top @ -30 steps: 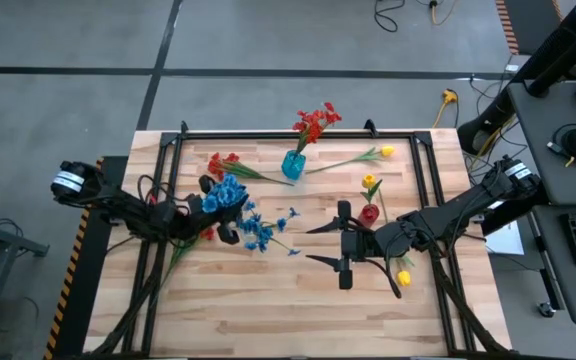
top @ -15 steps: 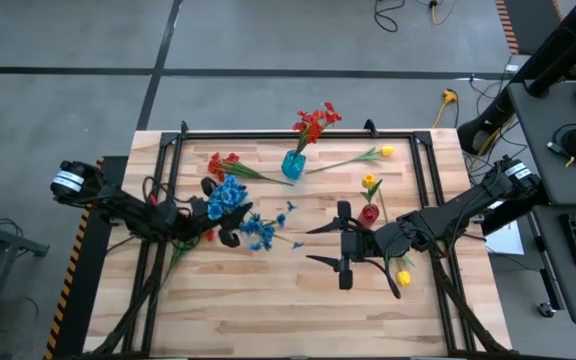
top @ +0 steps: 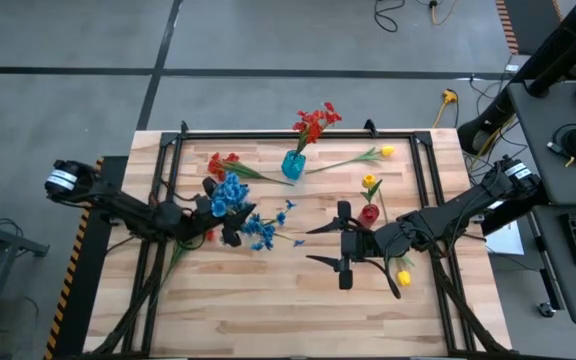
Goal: Sort flowers into vase by color
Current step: Put the right blue flowers into the transparent vase
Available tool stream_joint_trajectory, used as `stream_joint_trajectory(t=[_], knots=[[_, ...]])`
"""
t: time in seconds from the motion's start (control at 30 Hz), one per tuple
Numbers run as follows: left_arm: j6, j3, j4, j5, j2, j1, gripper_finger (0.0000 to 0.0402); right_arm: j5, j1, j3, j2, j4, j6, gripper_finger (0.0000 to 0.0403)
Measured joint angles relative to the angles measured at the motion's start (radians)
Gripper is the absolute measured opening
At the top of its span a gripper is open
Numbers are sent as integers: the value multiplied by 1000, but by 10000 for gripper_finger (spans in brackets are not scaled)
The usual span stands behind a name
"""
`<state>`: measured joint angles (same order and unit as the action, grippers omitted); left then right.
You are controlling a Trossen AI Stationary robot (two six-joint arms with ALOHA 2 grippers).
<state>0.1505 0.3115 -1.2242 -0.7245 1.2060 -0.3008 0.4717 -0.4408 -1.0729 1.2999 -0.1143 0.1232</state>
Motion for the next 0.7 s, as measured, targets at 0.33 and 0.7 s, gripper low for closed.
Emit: stream_joint_trajectory(t=[0.33, 0.7], knots=[[-76, 114, 394, 0, -96, 0, 261, 0, 0, 0, 0, 6, 0, 238], [-127, 226, 756, 1, -132, 0, 261, 0, 0, 0, 0, 5, 0, 238]])
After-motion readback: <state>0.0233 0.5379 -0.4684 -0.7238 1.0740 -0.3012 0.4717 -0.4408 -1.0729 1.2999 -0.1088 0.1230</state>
